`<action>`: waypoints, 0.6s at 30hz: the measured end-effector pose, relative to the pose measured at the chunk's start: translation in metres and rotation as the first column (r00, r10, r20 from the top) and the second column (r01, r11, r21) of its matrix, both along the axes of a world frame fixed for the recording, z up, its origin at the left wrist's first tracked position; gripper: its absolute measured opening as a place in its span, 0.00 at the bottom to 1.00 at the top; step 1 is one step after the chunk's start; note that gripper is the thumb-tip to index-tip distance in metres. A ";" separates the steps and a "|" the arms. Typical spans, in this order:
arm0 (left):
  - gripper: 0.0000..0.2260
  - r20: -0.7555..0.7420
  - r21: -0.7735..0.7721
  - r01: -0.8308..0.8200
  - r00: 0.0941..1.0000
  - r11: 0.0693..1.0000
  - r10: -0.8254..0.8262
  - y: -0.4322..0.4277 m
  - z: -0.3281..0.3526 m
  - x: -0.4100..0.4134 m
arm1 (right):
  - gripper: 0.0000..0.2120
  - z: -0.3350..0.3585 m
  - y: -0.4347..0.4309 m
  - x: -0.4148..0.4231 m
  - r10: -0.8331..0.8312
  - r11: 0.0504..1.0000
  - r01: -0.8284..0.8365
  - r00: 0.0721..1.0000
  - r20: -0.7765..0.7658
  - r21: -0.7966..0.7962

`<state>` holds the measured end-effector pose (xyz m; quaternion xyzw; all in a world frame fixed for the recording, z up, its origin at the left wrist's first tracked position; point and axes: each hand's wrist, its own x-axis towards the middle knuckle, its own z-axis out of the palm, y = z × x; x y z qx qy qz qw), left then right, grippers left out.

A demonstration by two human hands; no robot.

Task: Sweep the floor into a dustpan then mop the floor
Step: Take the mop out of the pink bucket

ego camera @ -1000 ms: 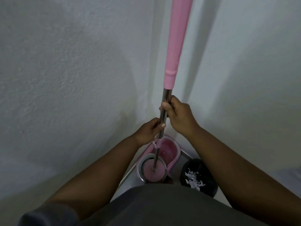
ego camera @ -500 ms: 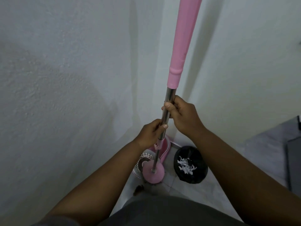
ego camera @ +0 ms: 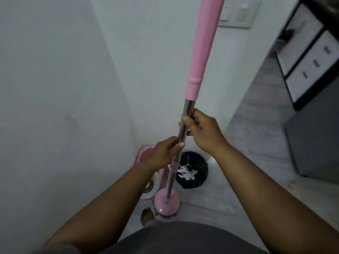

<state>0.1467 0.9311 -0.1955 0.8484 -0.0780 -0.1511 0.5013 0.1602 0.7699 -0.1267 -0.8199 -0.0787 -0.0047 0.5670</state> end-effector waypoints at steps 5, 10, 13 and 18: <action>0.09 0.006 0.045 0.199 0.980 0.979 -0.200 -0.096 -0.003 -0.023 | 0.19 -0.003 -0.096 -0.054 -0.185 0.983 0.185 0.983 -0.011 0.009; 0.10 -0.056 0.013 0.445 0.895 0.896 -0.443 -0.197 -0.010 -0.052 | 0.19 -0.009 -0.192 -0.118 -0.394 0.919 0.393 0.919 -0.021 -0.019; 0.14 -0.057 0.019 0.576 0.817 0.817 -0.574 -0.256 -0.015 -0.071 | 0.16 -0.016 -0.240 -0.157 -0.526 0.850 0.525 0.850 -0.033 -0.047; 0.11 -0.074 0.013 0.742 0.670 0.671 -0.739 -0.344 -0.029 -0.100 | 0.16 -0.029 -0.303 -0.214 -0.693 0.720 0.690 0.719 -0.045 -0.066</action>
